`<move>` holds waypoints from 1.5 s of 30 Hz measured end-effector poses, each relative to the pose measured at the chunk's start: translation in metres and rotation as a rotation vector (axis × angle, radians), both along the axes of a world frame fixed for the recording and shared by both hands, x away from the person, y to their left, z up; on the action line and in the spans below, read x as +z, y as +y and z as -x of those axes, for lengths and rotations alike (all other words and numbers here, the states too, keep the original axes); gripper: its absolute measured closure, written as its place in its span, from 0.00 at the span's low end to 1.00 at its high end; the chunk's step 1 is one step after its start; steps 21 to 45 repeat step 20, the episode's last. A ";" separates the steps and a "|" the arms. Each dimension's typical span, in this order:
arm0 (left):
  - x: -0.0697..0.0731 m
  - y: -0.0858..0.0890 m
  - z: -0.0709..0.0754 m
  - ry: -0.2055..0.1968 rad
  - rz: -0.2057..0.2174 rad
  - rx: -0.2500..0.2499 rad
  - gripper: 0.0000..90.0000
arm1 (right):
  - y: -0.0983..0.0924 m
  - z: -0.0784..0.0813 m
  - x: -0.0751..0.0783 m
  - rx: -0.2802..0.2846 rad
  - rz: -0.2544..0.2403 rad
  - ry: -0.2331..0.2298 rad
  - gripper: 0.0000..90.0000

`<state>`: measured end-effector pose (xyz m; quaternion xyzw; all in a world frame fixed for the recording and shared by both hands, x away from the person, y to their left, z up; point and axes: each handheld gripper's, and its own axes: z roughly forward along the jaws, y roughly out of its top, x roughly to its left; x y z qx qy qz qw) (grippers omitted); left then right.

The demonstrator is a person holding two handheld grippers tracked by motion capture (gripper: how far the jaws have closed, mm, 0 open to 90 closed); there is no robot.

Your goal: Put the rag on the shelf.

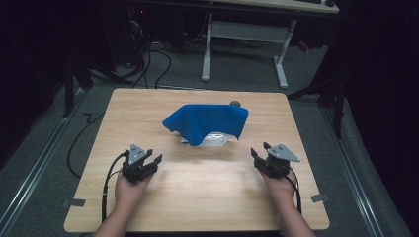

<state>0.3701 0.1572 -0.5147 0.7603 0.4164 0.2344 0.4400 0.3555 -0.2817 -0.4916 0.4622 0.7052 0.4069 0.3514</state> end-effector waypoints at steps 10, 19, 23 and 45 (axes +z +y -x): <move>-0.005 -0.019 0.061 0.051 0.004 -0.065 0.58 | -0.001 0.063 -0.015 0.050 0.014 0.050 0.50; -0.008 -0.032 0.062 0.064 -0.032 -0.108 0.55 | 0.000 0.066 -0.020 0.049 0.020 0.078 0.50; -0.008 -0.031 0.062 0.063 -0.031 -0.104 0.55 | 0.000 0.065 -0.021 0.051 0.021 0.078 0.50; -0.008 -0.031 0.062 0.063 -0.031 -0.104 0.55 | 0.000 0.065 -0.021 0.051 0.021 0.078 0.50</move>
